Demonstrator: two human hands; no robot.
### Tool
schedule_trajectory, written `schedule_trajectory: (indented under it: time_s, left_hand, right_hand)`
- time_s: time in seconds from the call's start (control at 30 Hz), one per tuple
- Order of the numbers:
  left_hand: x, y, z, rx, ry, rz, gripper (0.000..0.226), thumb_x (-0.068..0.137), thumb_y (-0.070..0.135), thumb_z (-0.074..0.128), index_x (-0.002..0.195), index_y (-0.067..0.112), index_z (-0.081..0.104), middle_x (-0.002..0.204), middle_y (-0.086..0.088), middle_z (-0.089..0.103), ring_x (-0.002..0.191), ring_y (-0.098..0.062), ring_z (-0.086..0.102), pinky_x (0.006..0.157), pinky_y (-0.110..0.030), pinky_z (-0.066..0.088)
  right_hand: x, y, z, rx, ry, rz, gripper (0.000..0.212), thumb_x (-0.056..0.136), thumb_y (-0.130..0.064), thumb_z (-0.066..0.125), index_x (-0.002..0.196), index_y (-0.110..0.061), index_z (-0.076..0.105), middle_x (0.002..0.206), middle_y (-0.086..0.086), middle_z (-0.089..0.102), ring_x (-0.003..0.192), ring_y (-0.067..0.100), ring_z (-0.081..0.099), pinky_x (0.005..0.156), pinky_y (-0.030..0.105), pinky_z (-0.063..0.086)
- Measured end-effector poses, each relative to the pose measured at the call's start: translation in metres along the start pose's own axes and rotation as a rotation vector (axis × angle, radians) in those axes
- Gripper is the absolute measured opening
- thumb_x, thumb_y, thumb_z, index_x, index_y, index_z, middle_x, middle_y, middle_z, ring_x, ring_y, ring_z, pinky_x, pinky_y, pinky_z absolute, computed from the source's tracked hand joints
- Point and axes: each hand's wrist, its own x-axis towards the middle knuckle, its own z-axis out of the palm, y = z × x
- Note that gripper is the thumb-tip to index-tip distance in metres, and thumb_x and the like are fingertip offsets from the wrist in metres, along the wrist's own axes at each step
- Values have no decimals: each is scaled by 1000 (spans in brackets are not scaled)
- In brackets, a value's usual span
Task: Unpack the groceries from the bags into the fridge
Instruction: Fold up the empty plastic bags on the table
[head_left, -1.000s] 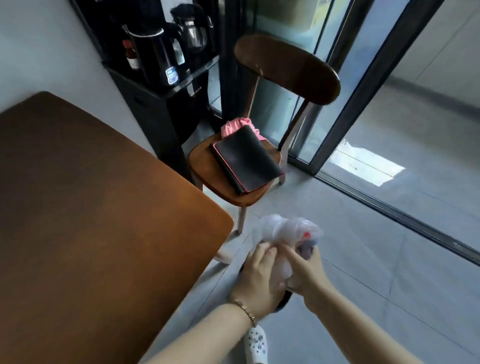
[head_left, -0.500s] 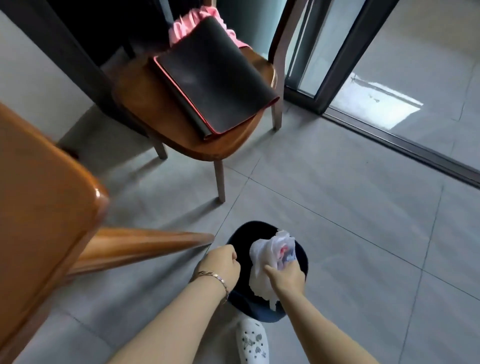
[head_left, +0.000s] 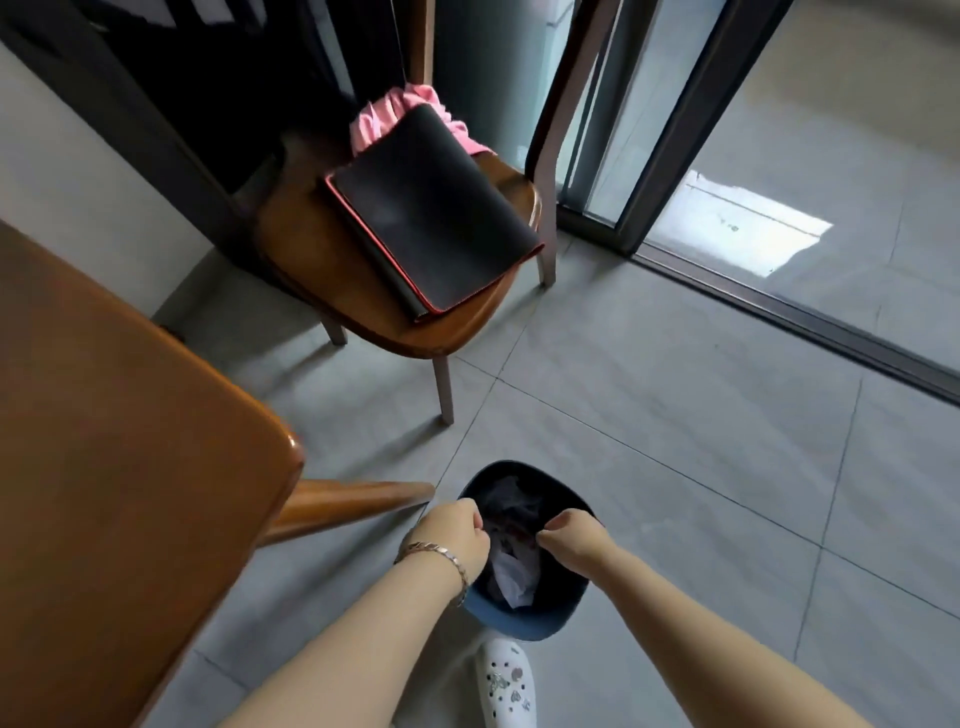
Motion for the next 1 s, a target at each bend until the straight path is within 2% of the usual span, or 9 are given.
schedule_trajectory:
  time_s: [0.1, 0.17, 0.2, 0.27, 0.4, 0.57, 0.7, 0.8, 1.0]
  left_hand:
    - [-51, 26, -48, -23, 18, 16, 22, 92, 14, 40, 103, 18, 58, 109, -4, 63, 96, -23, 58, 80, -28, 47]
    - [-88, 40, -82, -38, 64, 29, 20, 92, 15, 41, 99, 19, 59, 109, -3, 64, 99, -23, 59, 83, -30, 47]
    - [-107, 46, -99, -58, 98, 32, 19, 92, 16, 41, 98, 20, 59, 110, -2, 64, 100, -24, 59, 84, -31, 48]
    - [-148, 52, -132, -92, 169, 37, 20, 93, 18, 42, 101, 20, 60, 110, -2, 64, 100, -24, 59, 83, -30, 47]
    - [-229, 36, -188, -184, 321, 28, 23, 93, 20, 43, 106, 19, 62, 110, -2, 64, 100, -23, 58, 79, -27, 45]
    - [-319, -44, -222, -267, 538, -113, 24, 94, 24, 42, 106, 22, 63, 108, -1, 66, 98, -23, 60, 77, -28, 45]
    - [-382, -135, -218, -345, 641, -290, 23, 93, 22, 40, 102, 25, 61, 104, 2, 67, 92, -20, 62, 72, -26, 46]
    - [-427, -205, -200, -431, 706, -417, 23, 93, 20, 40, 100, 24, 61, 104, 2, 67, 93, -21, 63, 75, -27, 47]
    - [-501, -353, -146, -454, 828, -657, 31, 90, 30, 51, 121, 23, 54, 129, 0, 51, 116, -21, 51, 95, -35, 44]
  right_hand:
    - [-63, -45, -48, -104, 18, -104, 29, 84, -14, 49, 57, -12, 41, 62, 9, 46, 61, 24, 44, 53, 28, 34]
    - [-113, -76, -78, -190, 29, -177, 18, 87, -17, 48, 86, -5, 62, 91, 17, 63, 86, 32, 59, 70, 31, 48]
    - [-138, -91, -92, -225, 47, -217, 26, 89, -18, 49, 106, -4, 62, 109, 16, 64, 100, 31, 60, 79, 32, 49]
    - [-189, -120, -114, -303, 83, -303, 33, 91, -20, 49, 120, -8, 58, 119, 11, 62, 109, 28, 58, 84, 31, 48]
    - [-276, -180, -134, -395, 104, -489, 26, 92, -14, 47, 113, -7, 61, 110, 11, 64, 100, 26, 62, 88, 35, 54]
    - [-358, -247, -97, -534, 59, -727, 26, 93, -13, 47, 106, -4, 67, 105, 9, 67, 92, 22, 65, 80, 31, 55]
    - [-405, -291, -38, -580, -6, -863, 23, 92, -18, 49, 108, -10, 65, 99, 7, 66, 81, 17, 62, 72, 26, 53]
    - [-438, -316, 20, -632, -70, -954, 23, 92, -23, 51, 110, -15, 63, 95, 3, 66, 86, 20, 64, 76, 30, 55]
    - [-496, -349, 157, -735, -178, -1045, 16, 86, -17, 49, 76, -25, 58, 85, -1, 67, 87, 20, 66, 83, 34, 53]
